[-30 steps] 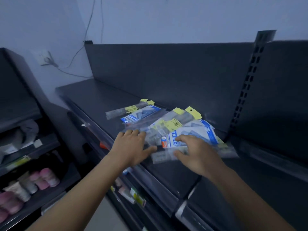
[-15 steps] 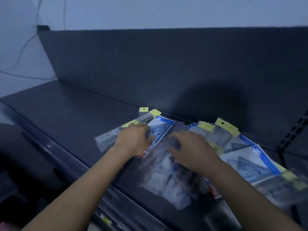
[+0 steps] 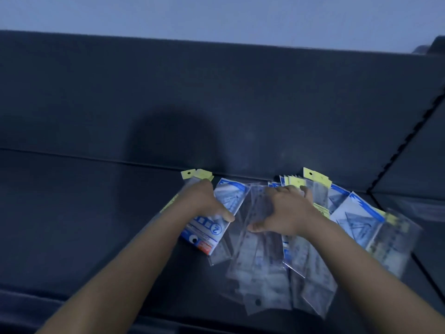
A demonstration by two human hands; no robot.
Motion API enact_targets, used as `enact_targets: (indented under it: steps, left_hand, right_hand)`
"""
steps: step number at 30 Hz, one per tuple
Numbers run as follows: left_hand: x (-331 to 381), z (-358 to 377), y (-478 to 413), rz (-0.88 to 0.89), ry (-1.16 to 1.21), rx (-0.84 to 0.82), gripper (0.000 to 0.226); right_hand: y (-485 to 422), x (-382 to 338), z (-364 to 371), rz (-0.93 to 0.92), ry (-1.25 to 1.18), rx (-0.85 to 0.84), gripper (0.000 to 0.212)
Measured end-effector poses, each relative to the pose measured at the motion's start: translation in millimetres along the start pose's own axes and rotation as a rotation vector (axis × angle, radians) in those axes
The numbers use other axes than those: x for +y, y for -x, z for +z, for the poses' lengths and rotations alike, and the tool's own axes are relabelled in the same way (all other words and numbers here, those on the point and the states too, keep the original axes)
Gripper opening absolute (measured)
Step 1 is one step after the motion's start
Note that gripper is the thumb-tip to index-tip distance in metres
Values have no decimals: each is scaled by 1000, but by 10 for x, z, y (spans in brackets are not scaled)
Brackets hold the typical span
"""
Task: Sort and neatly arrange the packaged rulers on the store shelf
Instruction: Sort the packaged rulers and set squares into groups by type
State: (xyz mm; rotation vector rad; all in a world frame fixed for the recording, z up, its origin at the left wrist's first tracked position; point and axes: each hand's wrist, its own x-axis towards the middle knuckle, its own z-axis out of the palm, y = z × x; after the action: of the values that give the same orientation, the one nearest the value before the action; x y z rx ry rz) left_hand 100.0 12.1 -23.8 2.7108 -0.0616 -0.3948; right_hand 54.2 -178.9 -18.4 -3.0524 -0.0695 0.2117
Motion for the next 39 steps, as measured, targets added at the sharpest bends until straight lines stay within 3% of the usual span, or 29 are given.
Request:
enact_targets:
  steps: [4, 8, 12, 14, 17, 21, 24, 28, 33, 39]
  left_hand:
    - [-45, -103, -12, 22, 203, -67, 40]
    - [-100, -252, 59, 123, 445, -22, 13]
    - [-128, -406, 171, 172, 522, 95, 7]
    - [-98, -480, 209, 216, 586, 96, 6]
    - [92, -576, 234, 328, 679, 19, 10]
    - [609, -545, 214, 444, 677, -27, 6]
    - [1096, -385, 186, 513, 587, -27, 5]
    - [1757, -72, 183, 620, 475, -33, 6]
    - [2527, 386, 207, 647, 344, -64, 9]
    - [3162, 857, 273, 501, 234, -123, 8]
  right_hand:
    - [-59, -24, -62, 43, -30, -13, 84]
    - [-120, -22, -83, 49, -158, -34, 78]
    - [-102, 17, -115, 69, -604, 62, 37]
    - [-22, 54, -138, 107, -952, 72, 19]
    - [203, 229, -178, 211, -1448, 98, 16]
    - [639, 779, -249, 318, -1741, 240, 10]
    - [918, 1322, -300, 406, -1786, 414, 15]
    - [1211, 2046, -242, 448, -1794, 515, 15]
    - [1378, 3164, -118, 431, -1718, 555, 17]
    - [1256, 4349, -33, 407, -1634, 484, 19]
